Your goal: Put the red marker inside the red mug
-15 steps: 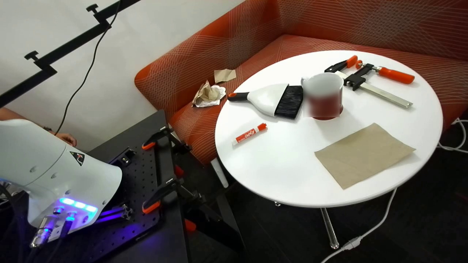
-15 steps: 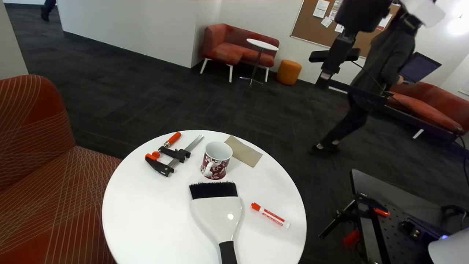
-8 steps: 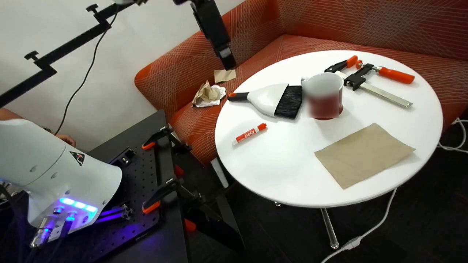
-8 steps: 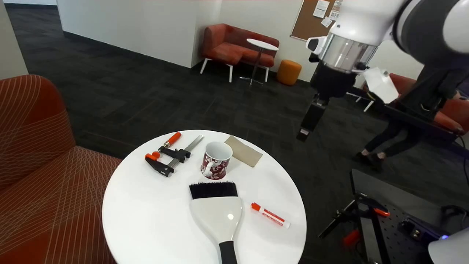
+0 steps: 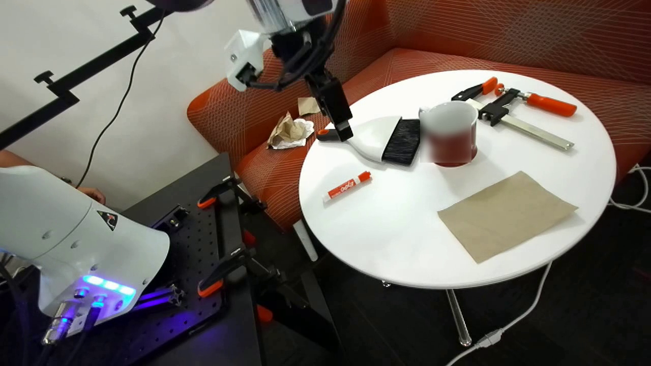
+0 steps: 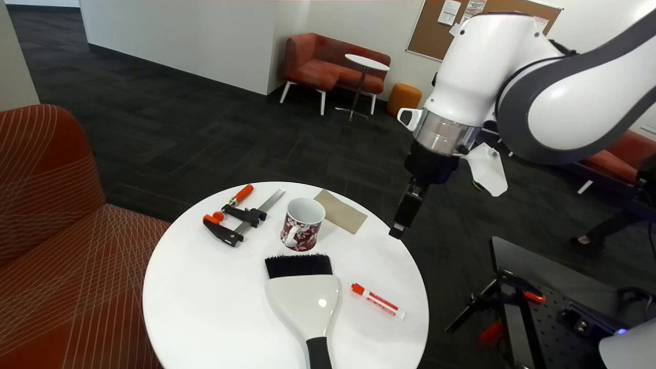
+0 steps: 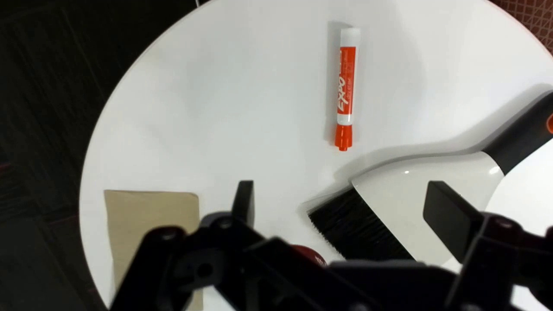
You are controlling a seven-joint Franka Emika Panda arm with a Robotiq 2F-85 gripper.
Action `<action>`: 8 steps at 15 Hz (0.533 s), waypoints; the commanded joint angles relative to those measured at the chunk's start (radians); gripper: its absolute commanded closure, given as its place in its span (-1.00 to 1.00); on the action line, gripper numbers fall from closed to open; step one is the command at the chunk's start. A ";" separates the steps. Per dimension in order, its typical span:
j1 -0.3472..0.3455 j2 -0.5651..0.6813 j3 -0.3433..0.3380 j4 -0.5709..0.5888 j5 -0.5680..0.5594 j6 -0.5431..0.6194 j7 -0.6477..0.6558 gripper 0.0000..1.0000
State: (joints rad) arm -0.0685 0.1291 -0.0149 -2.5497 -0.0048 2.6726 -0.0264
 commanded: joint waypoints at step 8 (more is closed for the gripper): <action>0.020 0.070 -0.002 0.034 -0.001 0.019 0.012 -1.00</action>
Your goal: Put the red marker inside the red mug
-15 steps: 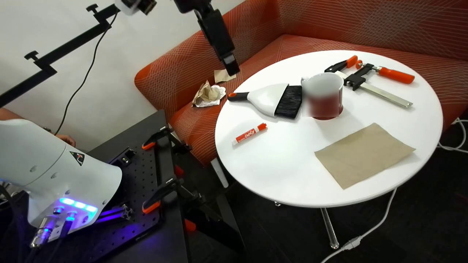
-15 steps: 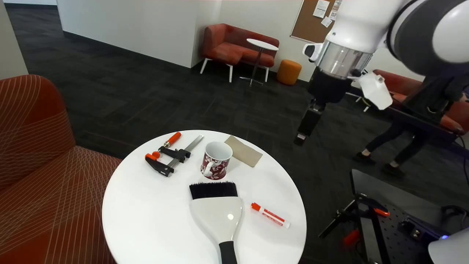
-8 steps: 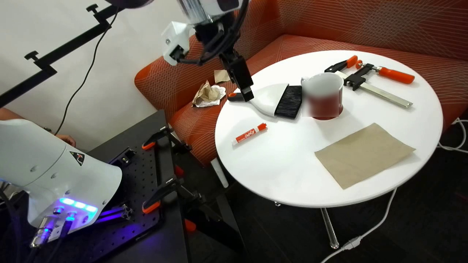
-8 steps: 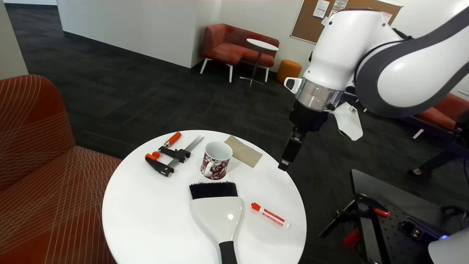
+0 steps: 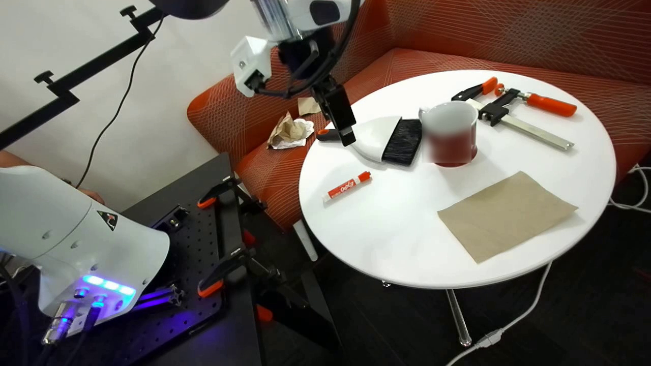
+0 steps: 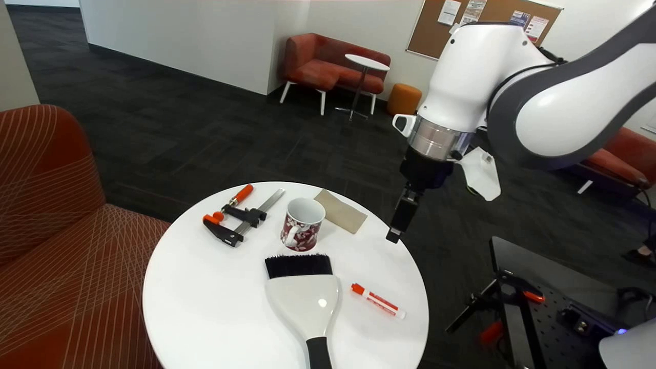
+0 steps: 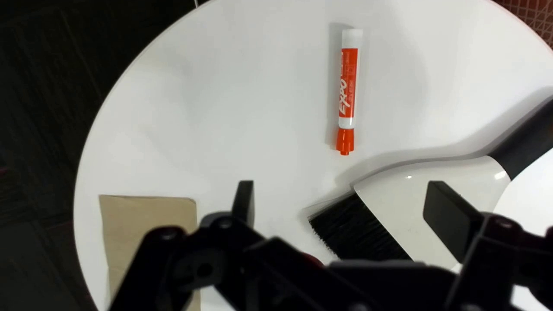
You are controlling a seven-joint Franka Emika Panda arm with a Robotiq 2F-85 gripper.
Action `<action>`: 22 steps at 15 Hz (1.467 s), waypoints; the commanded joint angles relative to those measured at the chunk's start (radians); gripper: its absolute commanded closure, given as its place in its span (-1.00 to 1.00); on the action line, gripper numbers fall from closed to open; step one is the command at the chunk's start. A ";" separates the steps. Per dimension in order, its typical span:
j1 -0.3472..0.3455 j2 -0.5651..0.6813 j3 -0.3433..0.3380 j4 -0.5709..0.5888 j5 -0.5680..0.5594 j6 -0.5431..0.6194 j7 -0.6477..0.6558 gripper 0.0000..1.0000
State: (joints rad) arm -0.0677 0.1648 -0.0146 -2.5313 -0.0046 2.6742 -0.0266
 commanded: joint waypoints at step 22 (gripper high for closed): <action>-0.038 0.487 0.062 0.174 0.033 0.284 -0.007 -1.00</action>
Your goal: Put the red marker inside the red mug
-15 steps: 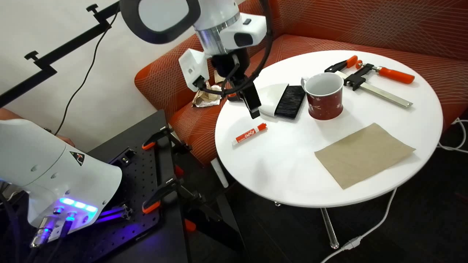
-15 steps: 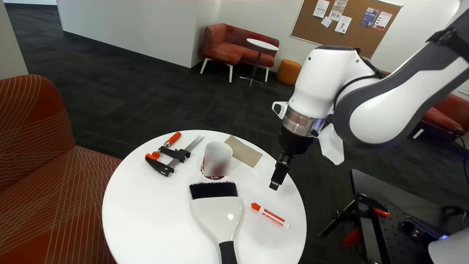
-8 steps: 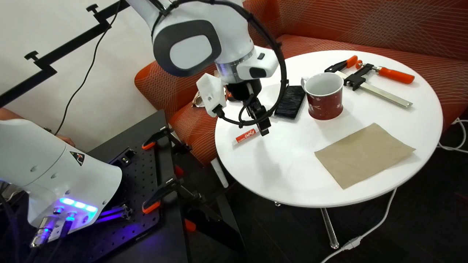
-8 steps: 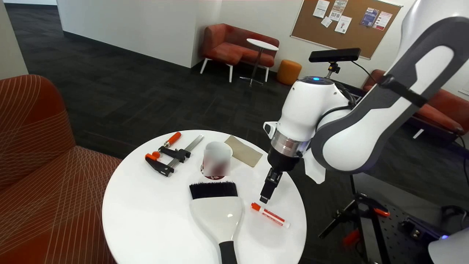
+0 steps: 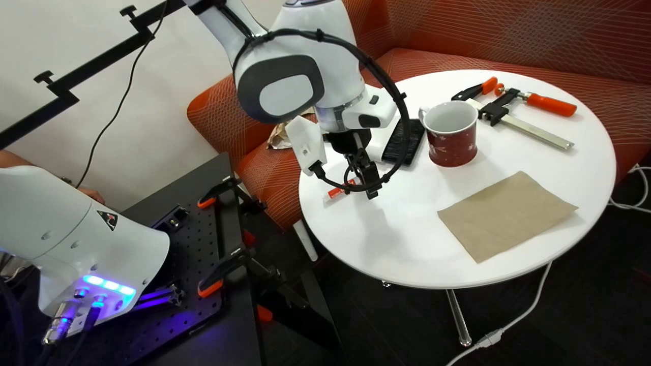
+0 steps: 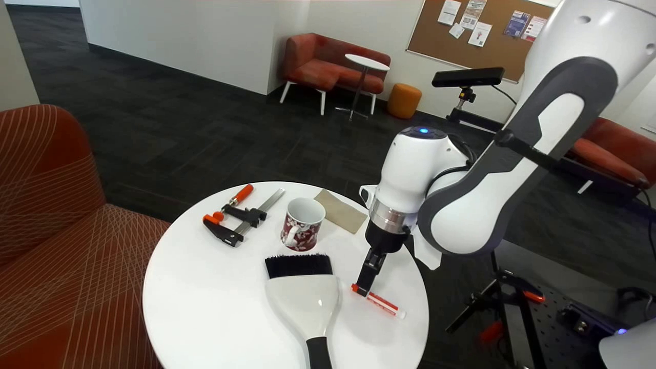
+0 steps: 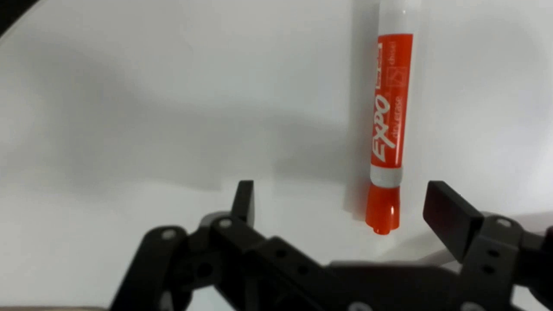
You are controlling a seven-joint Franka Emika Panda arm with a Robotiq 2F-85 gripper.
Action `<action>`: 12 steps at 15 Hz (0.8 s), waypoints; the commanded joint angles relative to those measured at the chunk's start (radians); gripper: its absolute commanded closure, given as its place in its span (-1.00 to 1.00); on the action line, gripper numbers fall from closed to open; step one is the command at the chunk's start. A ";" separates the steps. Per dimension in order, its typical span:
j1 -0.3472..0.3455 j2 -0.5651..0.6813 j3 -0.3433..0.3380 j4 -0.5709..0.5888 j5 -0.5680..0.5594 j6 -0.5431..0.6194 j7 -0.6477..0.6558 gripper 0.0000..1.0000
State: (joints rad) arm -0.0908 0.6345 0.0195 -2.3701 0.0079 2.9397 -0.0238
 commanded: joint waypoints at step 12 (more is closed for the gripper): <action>-0.012 0.030 0.043 0.015 0.018 0.018 -0.011 0.39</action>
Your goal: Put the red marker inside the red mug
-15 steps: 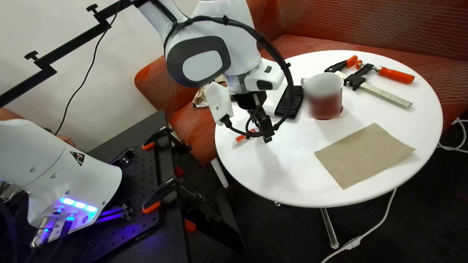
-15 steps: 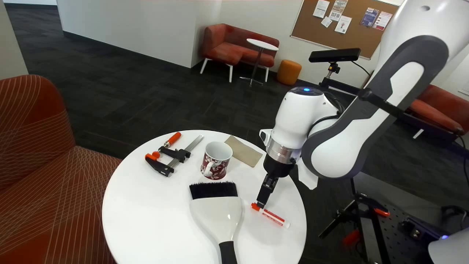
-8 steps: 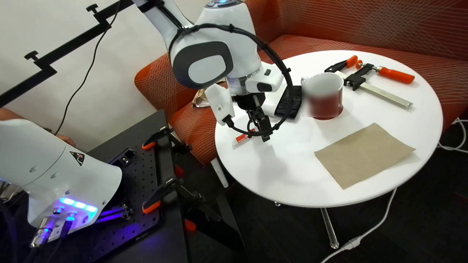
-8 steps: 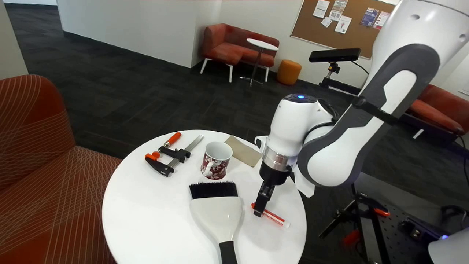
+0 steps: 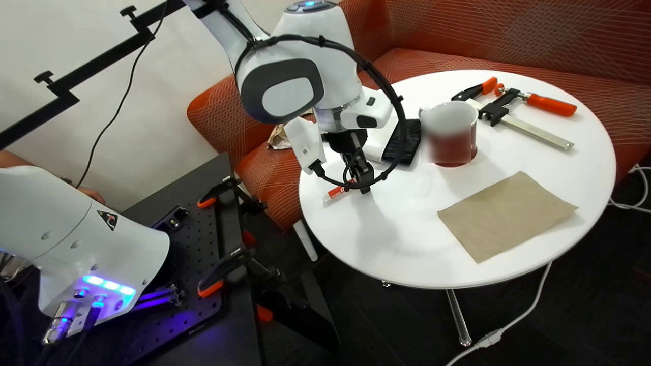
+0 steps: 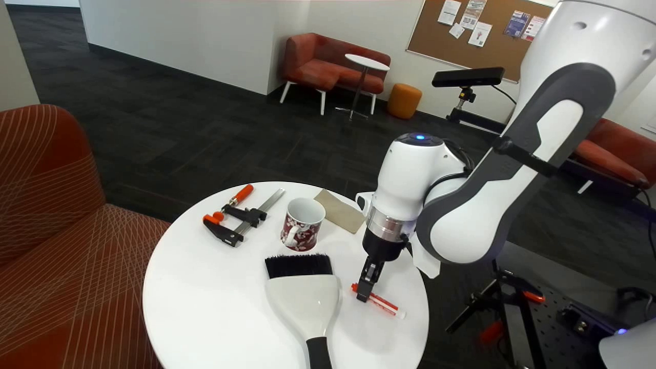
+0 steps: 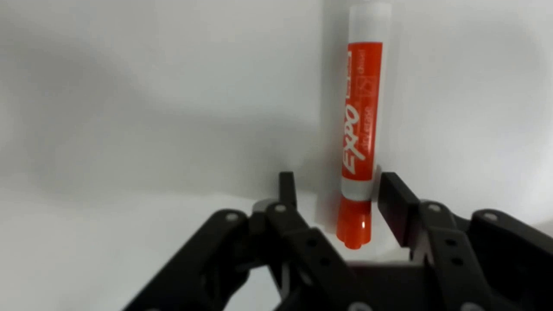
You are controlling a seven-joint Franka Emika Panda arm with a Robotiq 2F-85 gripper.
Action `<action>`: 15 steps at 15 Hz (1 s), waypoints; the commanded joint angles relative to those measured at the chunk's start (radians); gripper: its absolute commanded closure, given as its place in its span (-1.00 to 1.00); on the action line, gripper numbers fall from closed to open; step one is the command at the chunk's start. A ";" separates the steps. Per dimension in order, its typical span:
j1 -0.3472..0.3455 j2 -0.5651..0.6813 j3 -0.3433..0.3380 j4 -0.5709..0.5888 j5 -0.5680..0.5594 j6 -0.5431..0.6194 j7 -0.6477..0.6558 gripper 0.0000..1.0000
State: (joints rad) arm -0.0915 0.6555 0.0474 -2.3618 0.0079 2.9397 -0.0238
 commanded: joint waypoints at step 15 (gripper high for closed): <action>0.137 -0.248 -0.050 0.066 -0.017 -0.218 0.091 0.91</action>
State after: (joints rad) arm -0.0151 0.5034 0.0368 -2.3120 0.0066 2.8355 0.0088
